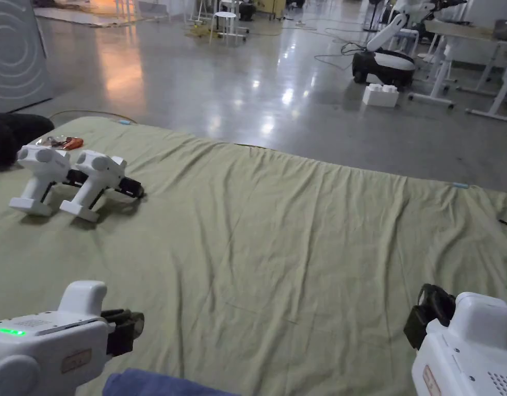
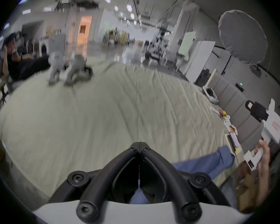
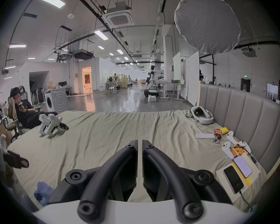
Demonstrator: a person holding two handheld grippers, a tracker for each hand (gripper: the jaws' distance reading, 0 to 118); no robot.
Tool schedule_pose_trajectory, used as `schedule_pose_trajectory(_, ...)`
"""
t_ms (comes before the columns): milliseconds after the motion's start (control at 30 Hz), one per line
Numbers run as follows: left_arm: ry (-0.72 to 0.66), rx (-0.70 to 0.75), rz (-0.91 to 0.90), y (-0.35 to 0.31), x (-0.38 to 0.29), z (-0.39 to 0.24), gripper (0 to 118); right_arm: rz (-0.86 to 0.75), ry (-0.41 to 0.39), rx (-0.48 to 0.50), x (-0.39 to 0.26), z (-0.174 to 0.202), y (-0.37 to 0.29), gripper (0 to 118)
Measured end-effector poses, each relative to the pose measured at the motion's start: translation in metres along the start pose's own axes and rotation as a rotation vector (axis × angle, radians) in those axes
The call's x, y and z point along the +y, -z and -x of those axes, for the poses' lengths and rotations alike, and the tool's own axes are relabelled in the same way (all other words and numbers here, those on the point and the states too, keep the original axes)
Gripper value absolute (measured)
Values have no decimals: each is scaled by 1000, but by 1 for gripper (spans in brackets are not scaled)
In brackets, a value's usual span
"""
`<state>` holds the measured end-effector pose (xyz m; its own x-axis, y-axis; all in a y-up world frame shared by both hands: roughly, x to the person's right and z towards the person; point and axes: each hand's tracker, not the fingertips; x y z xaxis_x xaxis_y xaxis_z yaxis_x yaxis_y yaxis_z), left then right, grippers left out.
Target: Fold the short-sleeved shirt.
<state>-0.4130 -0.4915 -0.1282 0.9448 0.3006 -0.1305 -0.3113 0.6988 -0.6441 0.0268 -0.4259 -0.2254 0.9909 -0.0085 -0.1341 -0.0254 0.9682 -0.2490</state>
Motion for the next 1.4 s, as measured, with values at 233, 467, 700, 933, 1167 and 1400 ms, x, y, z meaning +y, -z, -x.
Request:
schedule_pose_trajectory(233,-206,-66,185,25,-39,65,15,64,-8,38,-13,8,9,7)
schedule_pose_trajectory(467,-287,-138,252,39,-60,94,77,106,-33,51,-19,13,14,7)
schedule_pose_trajectory(700,-473,-400,261,57,-71,125,77,141,-39,51,-26,14,18,7)
schedule_pose_trajectory(933,-635,-538,287,60,-75,100,74,166,-29,61,-32,18,18,7)
schedule_pose_trajectory(1167,-493,-411,331,75,-80,88,20,193,-5,82,-35,20,20,7)
schedule_pose_trajectory(1400,-364,-313,285,48,-58,65,17,194,-27,74,-34,15,17,7)
